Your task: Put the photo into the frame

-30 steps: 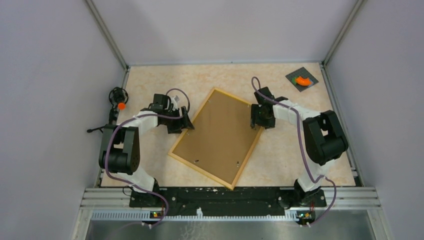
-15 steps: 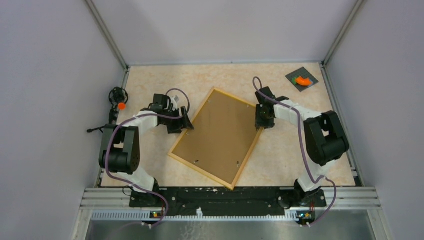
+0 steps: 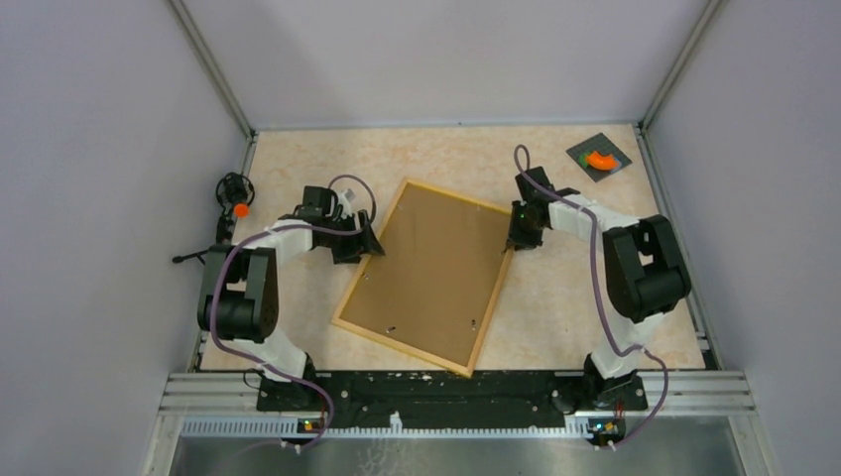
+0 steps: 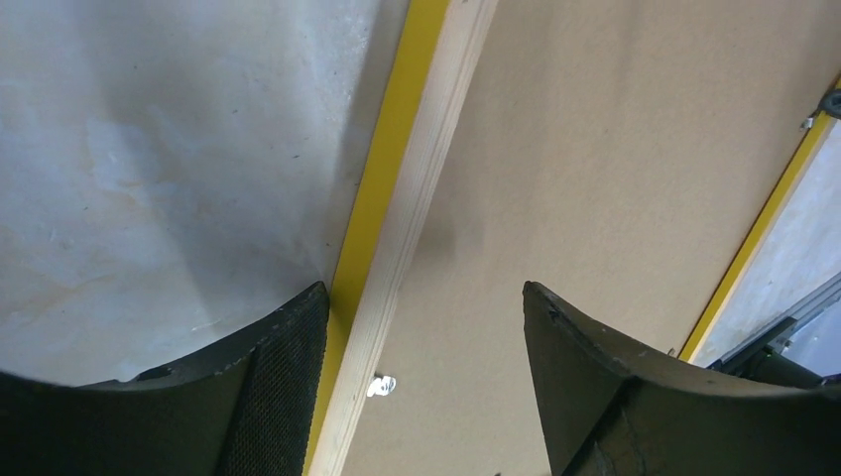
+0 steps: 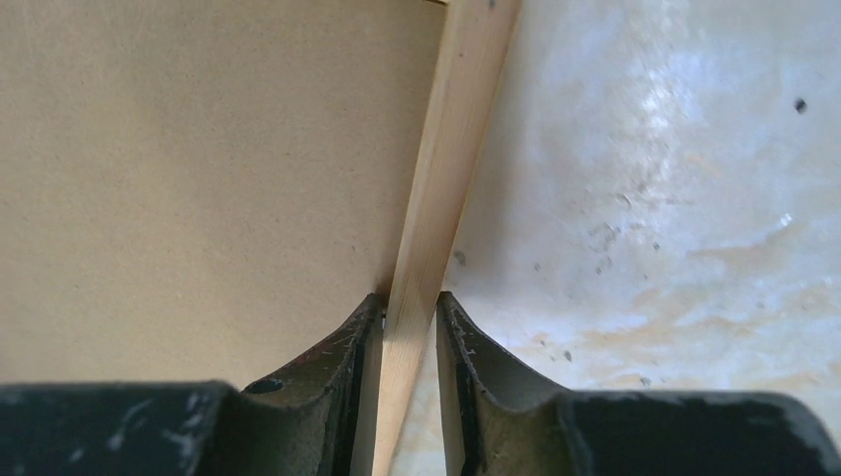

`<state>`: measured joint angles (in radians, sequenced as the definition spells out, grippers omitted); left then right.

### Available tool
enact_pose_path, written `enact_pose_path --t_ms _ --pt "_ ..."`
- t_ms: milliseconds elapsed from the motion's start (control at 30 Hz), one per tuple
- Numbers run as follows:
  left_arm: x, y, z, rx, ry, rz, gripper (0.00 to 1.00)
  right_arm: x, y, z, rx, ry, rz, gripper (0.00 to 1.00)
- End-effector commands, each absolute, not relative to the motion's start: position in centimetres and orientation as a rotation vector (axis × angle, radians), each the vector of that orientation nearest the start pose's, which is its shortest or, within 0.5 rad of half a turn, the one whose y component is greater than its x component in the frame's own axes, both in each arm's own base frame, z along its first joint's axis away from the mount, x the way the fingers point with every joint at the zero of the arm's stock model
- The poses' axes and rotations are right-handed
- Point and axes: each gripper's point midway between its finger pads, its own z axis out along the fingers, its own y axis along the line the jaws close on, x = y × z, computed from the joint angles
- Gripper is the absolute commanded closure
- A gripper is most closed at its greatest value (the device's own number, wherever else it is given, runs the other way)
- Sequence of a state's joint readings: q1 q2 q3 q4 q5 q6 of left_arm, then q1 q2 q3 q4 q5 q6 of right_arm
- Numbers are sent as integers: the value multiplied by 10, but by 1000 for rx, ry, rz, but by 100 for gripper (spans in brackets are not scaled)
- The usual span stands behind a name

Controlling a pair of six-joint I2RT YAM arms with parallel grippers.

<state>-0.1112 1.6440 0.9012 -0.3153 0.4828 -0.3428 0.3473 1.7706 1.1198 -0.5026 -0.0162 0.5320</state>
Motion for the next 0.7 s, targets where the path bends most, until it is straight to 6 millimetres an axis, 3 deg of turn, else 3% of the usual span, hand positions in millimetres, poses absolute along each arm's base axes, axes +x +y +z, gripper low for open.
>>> enact_pose_path --t_ms 0,267,367,467,667 --pt "310 -154 44 -125 2649 -1004 26 381 197 43 211 2658 562 100" --pt "307 -159 44 -125 2641 -1076 27 448 231 61 61 2621 650 100" --pt "306 -158 44 -124 2644 -1068 27 457 223 74 38 2621 568 72" --pt "308 -158 45 -127 2640 -1066 27 455 207 89 32 2593 458 54" --pt "308 -158 44 -148 2639 -1091 27 415 183 97 -25 2630 356 27"
